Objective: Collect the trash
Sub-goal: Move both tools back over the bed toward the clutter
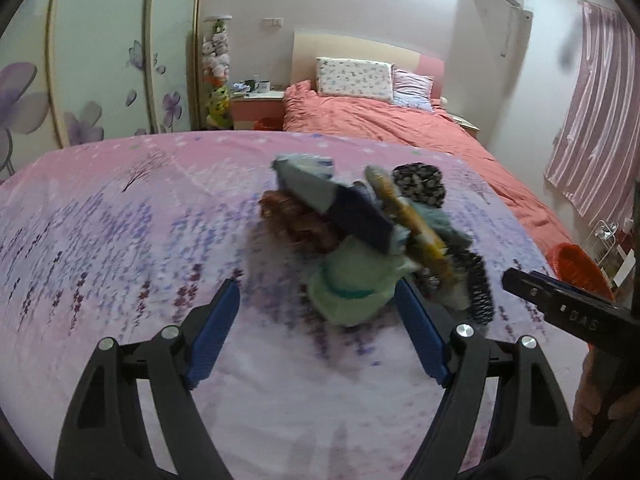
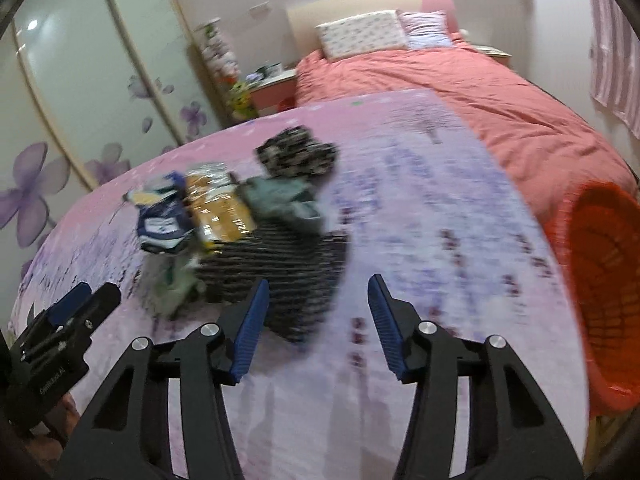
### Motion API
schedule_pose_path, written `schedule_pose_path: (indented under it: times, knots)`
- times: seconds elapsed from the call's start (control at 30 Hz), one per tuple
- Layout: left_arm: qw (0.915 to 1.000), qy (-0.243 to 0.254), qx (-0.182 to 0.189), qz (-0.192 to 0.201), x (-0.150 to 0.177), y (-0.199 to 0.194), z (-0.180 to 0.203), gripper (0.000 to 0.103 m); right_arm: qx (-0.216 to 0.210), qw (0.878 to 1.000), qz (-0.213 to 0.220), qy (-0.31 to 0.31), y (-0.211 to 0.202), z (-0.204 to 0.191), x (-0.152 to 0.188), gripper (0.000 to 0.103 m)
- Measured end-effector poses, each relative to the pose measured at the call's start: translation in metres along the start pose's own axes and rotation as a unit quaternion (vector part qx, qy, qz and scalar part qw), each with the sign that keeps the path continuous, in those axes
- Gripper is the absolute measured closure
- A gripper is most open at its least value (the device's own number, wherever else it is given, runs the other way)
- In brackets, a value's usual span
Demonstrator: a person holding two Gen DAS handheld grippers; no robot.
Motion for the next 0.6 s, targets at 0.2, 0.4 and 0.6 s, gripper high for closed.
schedule_pose_path:
  times: [0.2,0.4,0.6]
  knots:
    - [0.9994,-0.015,0.019,-0.024,0.009,0.015,-0.005,0.028,-0.019,0.999,-0.037,-0.006,0.024,-0.017,0.006,0.081]
    - [0.9978,-0.022,0.034,-0.053,0.011,0.04,-0.001,0.035,-0.001,0.999,-0.037,-0.04,0.027,-0.022,0.016,0.103]
    - [0.997,-0.024,0.032,-0.066,0.009,0.055,-0.001,0.038,-0.007,1.0,-0.012,-0.024,0.021,-0.013,0.007,0.084]
Point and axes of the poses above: each gripper's, at about its wrist camera, not at the fingertips, and y roughly the way its jaws point, z to its right, x to its underside, the point moved 6 cm from there along y, roughly the way its jaws point, and after that the axes turned 9 degrees about x, right-handed, at the moved point
